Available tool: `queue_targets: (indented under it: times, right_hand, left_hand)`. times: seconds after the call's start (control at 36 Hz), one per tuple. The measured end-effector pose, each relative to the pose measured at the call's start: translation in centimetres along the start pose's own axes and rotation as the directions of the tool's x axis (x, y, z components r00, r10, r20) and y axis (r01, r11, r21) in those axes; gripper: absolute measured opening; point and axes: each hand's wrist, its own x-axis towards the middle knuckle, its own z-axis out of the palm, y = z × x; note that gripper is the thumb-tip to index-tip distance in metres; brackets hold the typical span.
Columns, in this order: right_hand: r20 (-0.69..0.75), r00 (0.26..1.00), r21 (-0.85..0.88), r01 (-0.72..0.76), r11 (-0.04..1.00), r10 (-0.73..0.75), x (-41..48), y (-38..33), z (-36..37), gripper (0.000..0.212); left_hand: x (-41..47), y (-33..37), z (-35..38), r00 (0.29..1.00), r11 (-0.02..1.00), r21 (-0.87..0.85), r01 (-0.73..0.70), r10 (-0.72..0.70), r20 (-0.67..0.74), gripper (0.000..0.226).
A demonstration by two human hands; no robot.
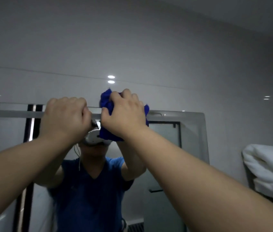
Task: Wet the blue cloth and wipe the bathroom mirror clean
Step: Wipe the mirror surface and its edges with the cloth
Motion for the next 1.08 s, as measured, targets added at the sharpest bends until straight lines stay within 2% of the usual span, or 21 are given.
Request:
queue_targets:
  times: [0.19,0.36,0.56,0.64,0.72,0.78,0.89,1.08]
  right_hand:
    - [-0.023,1.000,0.043,-0.005,0.999,0.006,-0.2,3.2,-1.0,0.036]
    - [-0.067,0.964,0.028,-0.257,0.966,0.258,-1.2,11.9,-3.6,0.035]
    - [-0.126,0.831,0.039,-0.541,0.840,0.541,-1.8,22.3,-6.4,0.043]
    - [-0.131,0.720,0.131,-0.669,0.731,0.682,-2.5,26.2,-7.4,0.048]
    - [-0.094,0.602,0.217,-0.765,0.607,0.793,-5.6,29.4,-8.0,0.037]
    - [-0.089,0.601,0.222,-0.765,0.604,0.794,-8.2,29.6,-7.3,0.029]
    - [-0.068,0.658,0.246,-0.717,0.652,0.750,-13.0,26.4,-4.6,0.034]
    - [-0.035,0.607,0.244,-0.765,0.596,0.794,-20.7,24.2,-3.3,0.035]
  left_hand:
    - [0.1,-0.3,-0.2,1.000,1.000,0.000,-0.002,0.002,0.005,0.029]
    - [0.2,-0.6,1.0,0.999,0.999,-0.047,-0.011,0.010,-0.036,0.023]
    - [0.3,0.2,0.5,0.999,1.000,-0.020,0.001,-0.002,-0.049,0.025]
    - [0.4,0.1,0.5,0.998,1.000,-0.005,-0.010,0.009,-0.055,0.028]
    - [0.7,0.1,0.4,0.998,1.000,-0.007,-0.022,0.022,-0.063,0.033]
    - [0.7,0.1,0.4,0.998,1.000,0.000,-0.025,0.025,-0.062,0.034]
    - [0.7,-0.1,0.5,0.997,1.000,0.002,-0.019,0.019,-0.080,0.036]
    - [0.0,-0.4,1.4,0.995,0.999,0.010,-0.039,0.040,-0.089,0.042]
